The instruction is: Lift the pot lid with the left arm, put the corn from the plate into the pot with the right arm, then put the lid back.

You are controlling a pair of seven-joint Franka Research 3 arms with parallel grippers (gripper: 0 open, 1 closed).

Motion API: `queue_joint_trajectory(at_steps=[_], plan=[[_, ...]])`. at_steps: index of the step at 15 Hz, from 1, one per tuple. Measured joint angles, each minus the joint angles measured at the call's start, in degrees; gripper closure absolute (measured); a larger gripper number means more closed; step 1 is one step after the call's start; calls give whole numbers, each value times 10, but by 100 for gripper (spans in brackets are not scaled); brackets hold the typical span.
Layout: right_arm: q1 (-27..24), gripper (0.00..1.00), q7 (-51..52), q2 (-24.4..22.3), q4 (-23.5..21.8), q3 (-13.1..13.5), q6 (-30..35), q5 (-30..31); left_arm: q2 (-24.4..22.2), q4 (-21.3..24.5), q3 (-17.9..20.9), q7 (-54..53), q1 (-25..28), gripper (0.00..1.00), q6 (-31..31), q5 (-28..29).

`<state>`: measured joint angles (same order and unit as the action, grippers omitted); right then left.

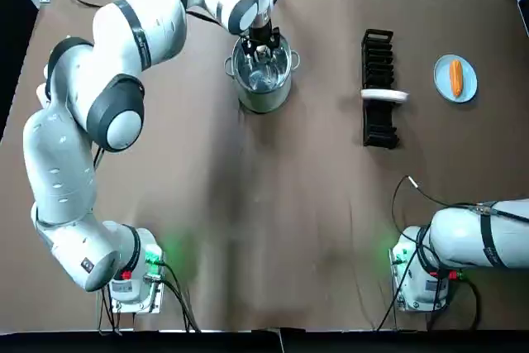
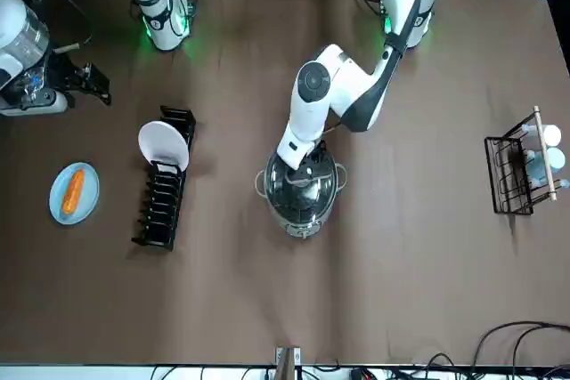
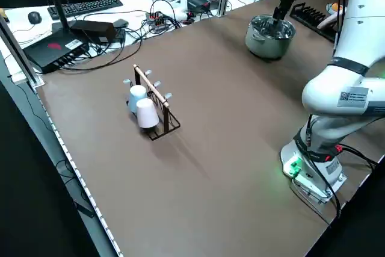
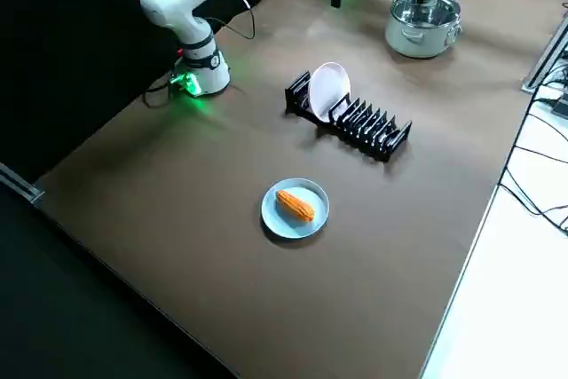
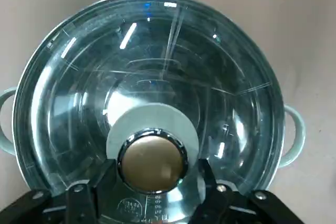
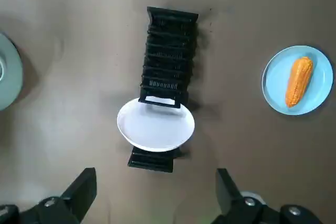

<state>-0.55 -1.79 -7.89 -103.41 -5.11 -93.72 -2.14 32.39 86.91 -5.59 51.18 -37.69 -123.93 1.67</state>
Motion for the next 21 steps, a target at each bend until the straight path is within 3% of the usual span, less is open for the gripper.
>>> queue_joint_trajectory(at_steps=[13, 21], plan=[[-55, 0, 42, 0, 1, 13, 0, 1, -1, -3, 1, 3, -2, 53, 7, 2], [-53, 0, 48, 0, 0, 4, 5, 40, -1, -3, 1, 3, -1, 53, 7, 2]])
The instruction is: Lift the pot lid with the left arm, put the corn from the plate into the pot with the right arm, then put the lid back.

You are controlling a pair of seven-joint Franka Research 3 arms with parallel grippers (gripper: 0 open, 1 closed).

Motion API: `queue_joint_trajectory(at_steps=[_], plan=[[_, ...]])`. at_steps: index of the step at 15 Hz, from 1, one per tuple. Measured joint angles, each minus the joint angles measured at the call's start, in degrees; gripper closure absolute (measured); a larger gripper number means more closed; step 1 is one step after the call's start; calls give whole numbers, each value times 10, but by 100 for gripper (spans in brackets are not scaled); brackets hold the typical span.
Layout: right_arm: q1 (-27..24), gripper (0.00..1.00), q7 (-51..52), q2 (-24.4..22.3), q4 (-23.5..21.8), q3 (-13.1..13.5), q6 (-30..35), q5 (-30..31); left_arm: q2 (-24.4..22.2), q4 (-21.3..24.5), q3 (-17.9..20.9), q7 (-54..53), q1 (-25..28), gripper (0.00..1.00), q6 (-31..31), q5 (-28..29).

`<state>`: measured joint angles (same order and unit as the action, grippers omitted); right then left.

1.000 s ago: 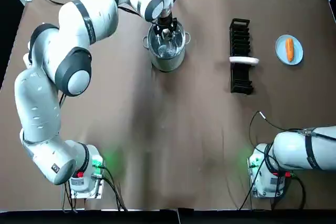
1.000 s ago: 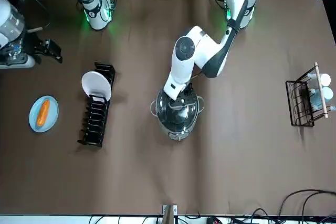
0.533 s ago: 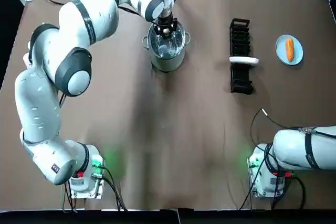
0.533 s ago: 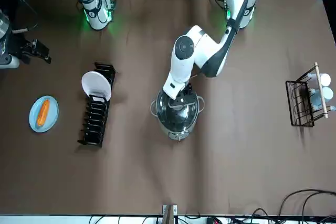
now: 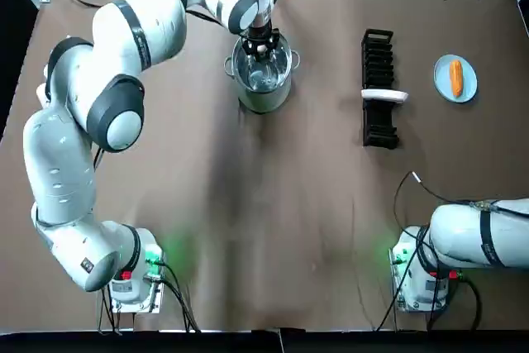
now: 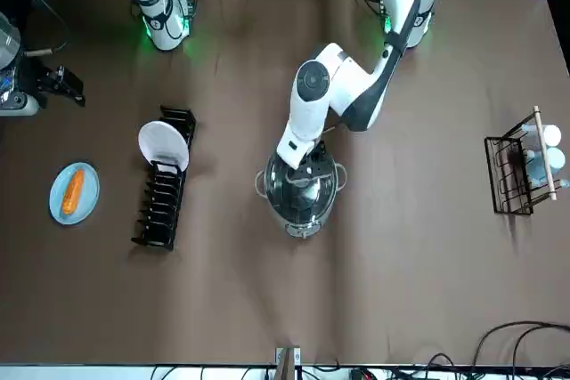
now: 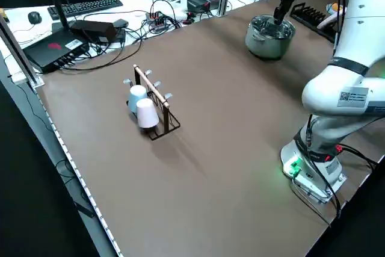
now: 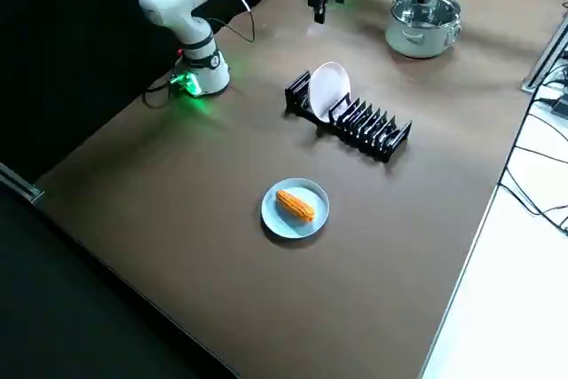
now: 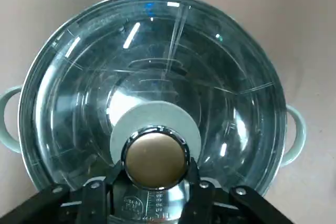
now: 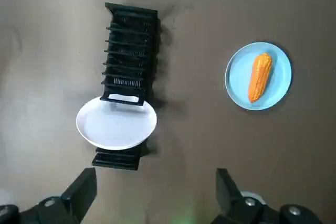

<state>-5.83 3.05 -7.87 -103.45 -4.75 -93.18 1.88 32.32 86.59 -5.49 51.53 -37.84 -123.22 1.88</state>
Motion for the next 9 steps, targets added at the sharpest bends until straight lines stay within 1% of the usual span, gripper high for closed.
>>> queue_joint_trajectory(at_steps=[1, 2, 3, 5, 9], plan=[[0, 0, 0, 0, 0, 0, -3, -2, 0, 0, 0, 0, 0, 53, 0, 0], [-1, 0, 0, 0, 0, 2, -14, -30, -4, -3, 0, 5, 2, 53, 0, 0], [-1, 0, 0, 0, 0, 3, -17, -38, -9, -5, 0, 10, 3, 53, -1, 0], [-2, 0, 0, 0, 0, 3, -19, -42, -25, -11, 3, 13, 7, 53, 5, 0], [-3, 0, 0, 0, 0, 4, -19, -44, -56, -11, 10, 14, 24, 53, 43, 0]])
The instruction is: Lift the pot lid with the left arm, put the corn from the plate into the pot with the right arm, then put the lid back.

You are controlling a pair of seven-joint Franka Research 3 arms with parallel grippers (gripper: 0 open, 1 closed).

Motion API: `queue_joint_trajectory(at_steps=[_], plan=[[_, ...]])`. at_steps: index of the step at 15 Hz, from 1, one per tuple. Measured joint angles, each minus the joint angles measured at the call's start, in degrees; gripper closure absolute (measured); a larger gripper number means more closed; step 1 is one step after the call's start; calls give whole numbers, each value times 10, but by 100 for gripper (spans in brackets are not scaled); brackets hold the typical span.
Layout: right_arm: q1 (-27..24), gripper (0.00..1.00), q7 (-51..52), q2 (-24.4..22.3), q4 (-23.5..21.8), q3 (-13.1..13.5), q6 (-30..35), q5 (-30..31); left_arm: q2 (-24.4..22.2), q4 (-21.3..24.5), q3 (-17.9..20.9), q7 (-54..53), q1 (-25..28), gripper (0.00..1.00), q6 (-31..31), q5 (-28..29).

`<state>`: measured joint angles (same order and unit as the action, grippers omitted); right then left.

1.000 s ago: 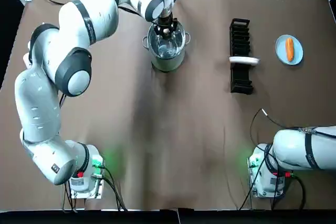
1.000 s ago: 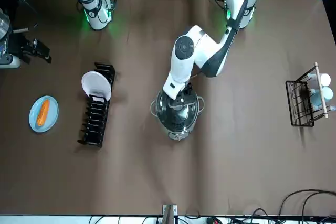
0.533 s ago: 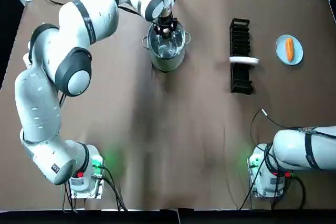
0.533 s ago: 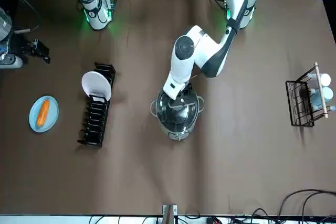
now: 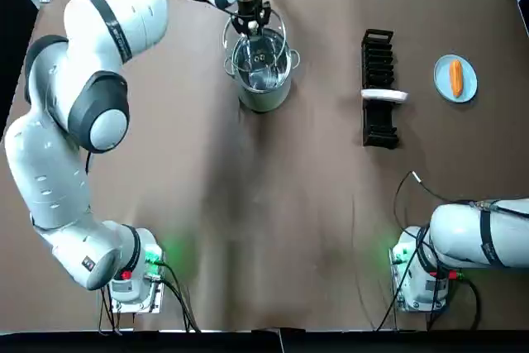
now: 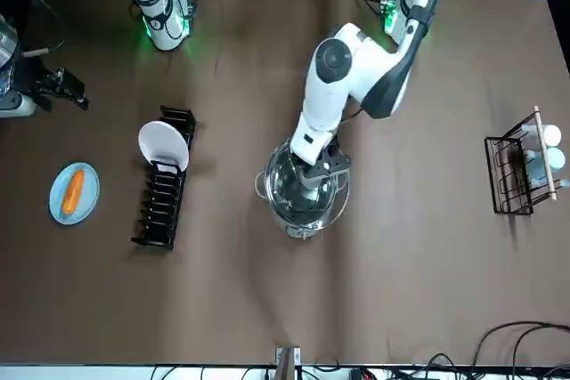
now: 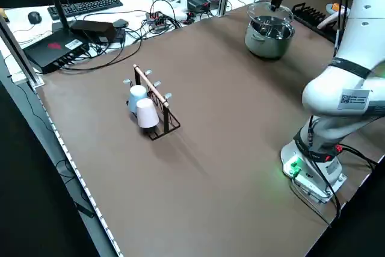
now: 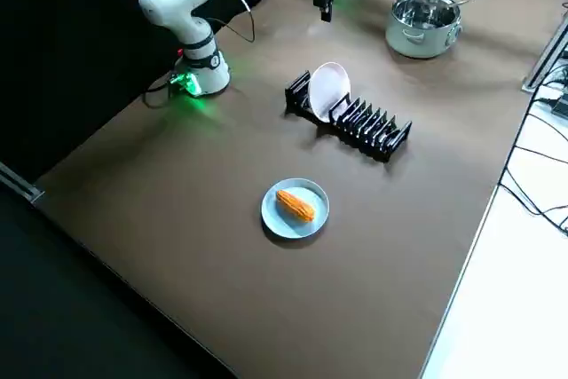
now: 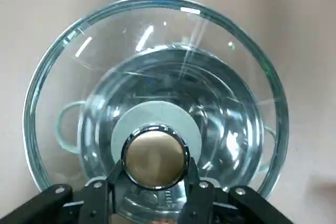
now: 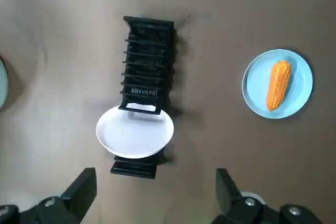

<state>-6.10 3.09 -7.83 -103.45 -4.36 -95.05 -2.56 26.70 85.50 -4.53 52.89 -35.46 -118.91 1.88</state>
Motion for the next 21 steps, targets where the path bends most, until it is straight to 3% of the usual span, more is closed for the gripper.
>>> queue_joint_trajectory(at_steps=[8, 15, 18, 21], plan=[[16, 0, 5, 21, 0, -5, -24, -8, -43, 1, 67, 0, 26, 53, 117, 92], [10, 0, 5, 61, 1, 0, -34, -8, -43, 3, 72, -25, 75, 53, 140, 121], [-4, 0, 6, 112, -2, 3, -65, -5, -43, 3, 71, -81, 105, 53, 140, 111], [-36, 0, 10, 186, -2, 5, -144, 8, -43, 3, 70, -129, 123, 53, 140, 94]])
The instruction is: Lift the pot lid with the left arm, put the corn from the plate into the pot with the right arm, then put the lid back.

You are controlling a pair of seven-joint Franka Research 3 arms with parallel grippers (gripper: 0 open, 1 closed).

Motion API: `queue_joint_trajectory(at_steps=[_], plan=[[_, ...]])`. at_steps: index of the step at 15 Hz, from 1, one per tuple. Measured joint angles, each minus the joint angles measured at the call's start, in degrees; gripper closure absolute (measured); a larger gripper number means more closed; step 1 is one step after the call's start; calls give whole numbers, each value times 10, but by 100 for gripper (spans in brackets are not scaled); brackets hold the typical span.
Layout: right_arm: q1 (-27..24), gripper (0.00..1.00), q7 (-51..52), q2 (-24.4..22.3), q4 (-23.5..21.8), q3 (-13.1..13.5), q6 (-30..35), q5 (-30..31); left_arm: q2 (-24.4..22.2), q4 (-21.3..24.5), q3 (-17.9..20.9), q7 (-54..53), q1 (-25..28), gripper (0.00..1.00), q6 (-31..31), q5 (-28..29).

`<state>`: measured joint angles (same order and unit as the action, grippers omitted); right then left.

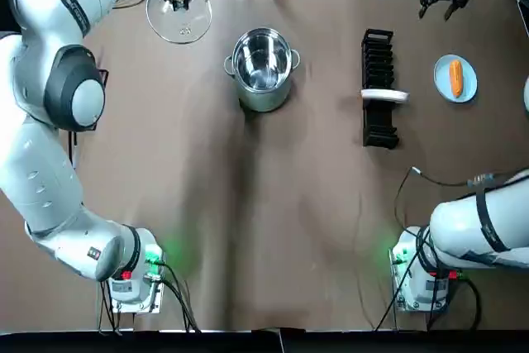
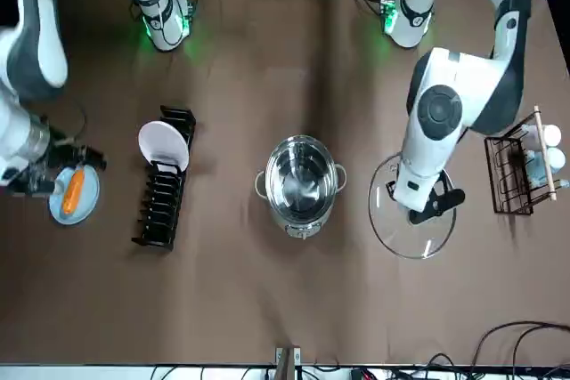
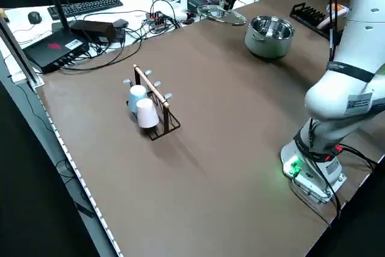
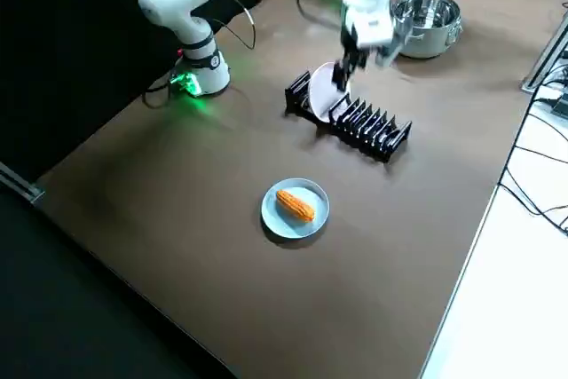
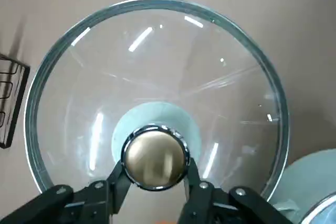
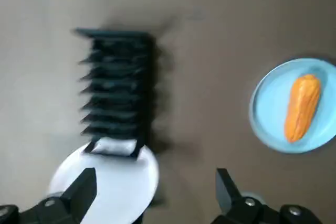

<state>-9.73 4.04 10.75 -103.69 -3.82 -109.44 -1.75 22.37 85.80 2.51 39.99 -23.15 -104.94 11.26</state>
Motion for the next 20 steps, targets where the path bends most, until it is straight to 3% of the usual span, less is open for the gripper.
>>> queue_joint_trajectory(at_steps=[4, 12, 15, 17, 20], plan=[[-60, 0, 33, 75, 2, 2, -72, 62, 0, 0, 0, -39, 10, 53, 0, -26], [-168, 0, 78, 178, 6, 6, -219, 87, 0, 2, -1, -37, 9, 53, 0, -27], [-176, 2, 82, 211, 7, 5, -271, 87, 0, 2, -1, -37, 9, 53, 0, -27], [-175, 7, 82, 224, 8, 3, -276, 87, 0, 2, -1, -37, 9, 53, 0, -27], [-180, 6, 101, 238, 8, 4, -276, 89, 0, 2, -1, -37, 9, 53, 0, -27]])
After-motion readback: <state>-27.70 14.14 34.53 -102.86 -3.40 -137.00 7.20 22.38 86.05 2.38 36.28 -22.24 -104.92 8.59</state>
